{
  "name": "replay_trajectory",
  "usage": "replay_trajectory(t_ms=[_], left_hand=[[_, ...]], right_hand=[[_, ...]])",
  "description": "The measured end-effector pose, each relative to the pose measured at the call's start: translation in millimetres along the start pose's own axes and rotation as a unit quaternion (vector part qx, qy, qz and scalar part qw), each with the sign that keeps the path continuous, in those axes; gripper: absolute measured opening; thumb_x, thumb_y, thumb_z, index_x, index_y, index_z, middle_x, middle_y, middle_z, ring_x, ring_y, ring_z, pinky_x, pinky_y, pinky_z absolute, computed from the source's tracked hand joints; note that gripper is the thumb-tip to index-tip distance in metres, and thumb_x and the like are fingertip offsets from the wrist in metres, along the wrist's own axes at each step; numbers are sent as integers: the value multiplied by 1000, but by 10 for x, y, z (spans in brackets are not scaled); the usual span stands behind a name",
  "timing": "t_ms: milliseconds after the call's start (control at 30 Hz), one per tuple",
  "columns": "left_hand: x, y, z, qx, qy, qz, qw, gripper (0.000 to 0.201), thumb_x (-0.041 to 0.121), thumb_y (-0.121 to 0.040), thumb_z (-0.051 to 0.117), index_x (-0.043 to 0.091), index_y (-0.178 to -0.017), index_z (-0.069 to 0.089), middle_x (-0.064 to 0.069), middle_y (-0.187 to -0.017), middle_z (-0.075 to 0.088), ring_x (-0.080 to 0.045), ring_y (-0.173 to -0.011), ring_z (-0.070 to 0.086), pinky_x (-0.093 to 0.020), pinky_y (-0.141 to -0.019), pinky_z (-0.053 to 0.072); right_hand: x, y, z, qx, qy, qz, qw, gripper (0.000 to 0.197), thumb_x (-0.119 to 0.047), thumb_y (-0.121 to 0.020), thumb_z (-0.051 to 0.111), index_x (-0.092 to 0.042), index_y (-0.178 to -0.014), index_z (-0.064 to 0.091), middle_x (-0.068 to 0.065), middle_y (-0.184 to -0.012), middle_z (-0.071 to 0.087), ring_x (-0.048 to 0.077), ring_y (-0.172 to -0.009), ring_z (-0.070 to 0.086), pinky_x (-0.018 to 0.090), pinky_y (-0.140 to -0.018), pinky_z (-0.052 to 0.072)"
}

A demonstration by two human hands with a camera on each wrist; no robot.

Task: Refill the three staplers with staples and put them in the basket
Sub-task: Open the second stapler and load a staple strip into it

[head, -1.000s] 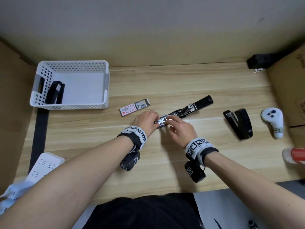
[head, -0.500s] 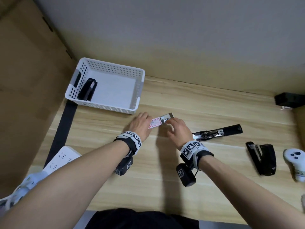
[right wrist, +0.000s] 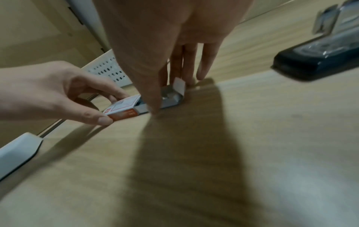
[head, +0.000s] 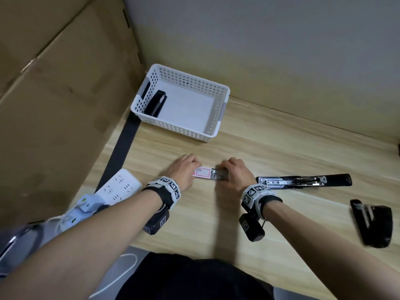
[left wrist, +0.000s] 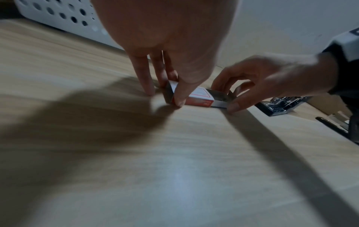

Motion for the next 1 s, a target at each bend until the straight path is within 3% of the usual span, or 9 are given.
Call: replay_trajectory(t_ms=[100, 267, 567, 867, 1000], left_hand=[[-62, 118, -37, -3, 8, -3, 1000, 39, 12, -82, 68, 19, -121, 63, 2, -112, 50, -19, -108, 47, -34, -95, 41], [-77, 191, -54, 1, 15, -4, 1000, 37, 11, -82, 69, 19, -118, 65, 1, -110, 51, -20, -108, 48, -32, -91, 41], [-97, 222, -60, -5, 13, -16, 1000, 42, 9, -82, 68, 20, -122, 64, 4, -114, 51, -18, -109, 47, -28, -88, 38], [-95, 228, -82, -1, 5, -6, 1000, 35, 12, -84, 67, 19, -118, 66, 5, -112, 51, -17, -107, 47, -27, -84, 38], [-100, 218, -85, -7, 5, -5, 1000, 33, 10, -83, 67, 17, -115, 67, 4, -113, 52, -18, -108, 47, -28, -86, 38]], right_hand=[[-153, 69, 104, 40, -18, -32, 999, 37, -36, -75, 67, -17, -106, 60, 2, -102, 54, 25, -96, 48, 34, -81, 43], [-226, 77, 228, 40, 3, -12, 999, 20, -34, -81, 66, -18, -93, 66, 1, -102, 53, 24, -98, 45, 34, -81, 44], [-314, 29, 234, 16, 1, -11, 1000, 11, -26, -80, 69, -21, -89, 73, 1, -99, 52, 24, -98, 43, 37, -81, 45], [-253, 63, 213, 24, 5, 8, 1000, 18, -36, -81, 69, -21, -90, 70, -1, -99, 54, 21, -98, 45, 34, -78, 45], [-311, 54, 188, 43, -23, 0, 999, 15, -33, -81, 70, -21, -91, 71, -1, -97, 54, 21, -96, 46, 36, -76, 46]])
Point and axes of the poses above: each hand's wrist, its own y-axis away from the middle knuckle, its own z-axis out of the palm, x = y × z, the point moved 2 cm from there along -y, towards the middle knuckle
